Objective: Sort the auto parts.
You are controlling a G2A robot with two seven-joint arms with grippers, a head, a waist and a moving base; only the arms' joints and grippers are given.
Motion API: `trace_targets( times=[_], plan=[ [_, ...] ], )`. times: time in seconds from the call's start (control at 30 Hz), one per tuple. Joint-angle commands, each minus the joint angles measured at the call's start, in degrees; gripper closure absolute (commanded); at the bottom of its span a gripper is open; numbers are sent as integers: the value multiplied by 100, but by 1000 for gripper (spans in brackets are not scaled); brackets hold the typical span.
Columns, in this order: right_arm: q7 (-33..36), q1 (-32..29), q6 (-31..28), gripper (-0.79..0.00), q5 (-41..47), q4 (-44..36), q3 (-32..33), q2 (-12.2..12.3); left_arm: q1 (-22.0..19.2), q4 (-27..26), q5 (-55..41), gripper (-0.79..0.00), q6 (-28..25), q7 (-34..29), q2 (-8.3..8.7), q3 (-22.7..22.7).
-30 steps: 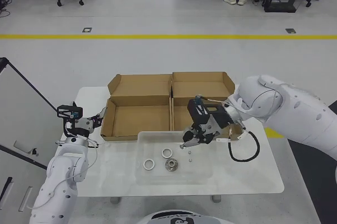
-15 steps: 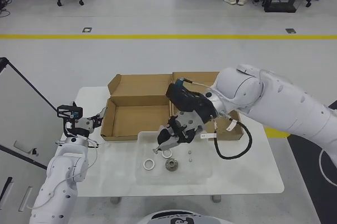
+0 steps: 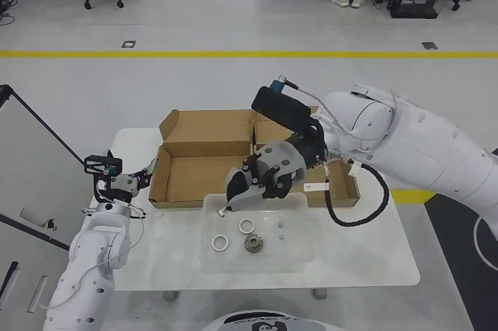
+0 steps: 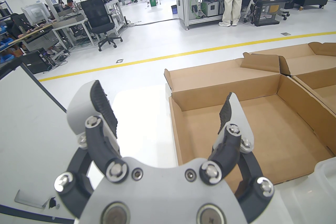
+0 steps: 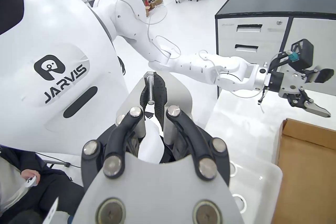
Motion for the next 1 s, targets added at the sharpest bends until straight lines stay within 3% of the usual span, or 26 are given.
trace_targets(
  times=[0.0, 0.6, 0.77, 0.97],
  plan=[
    [0, 0, 0, 0, 3, 0, 0, 0, 0, 0, 0, -785, 0, 0, 0, 0],
    [0, 0, 0, 0, 3, 0, 0, 0, 0, 0, 0, -785, 0, 0, 0, 0],
    [-438, -286, 0, 0, 179, -169, 400, 29, 0, 0, 0, -785, 0, 0, 0, 0],
    [-205, -801, 0, 0, 1020, -556, 967, 18, 0, 0, 0, -785, 0, 0, 0, 0]
  ],
)
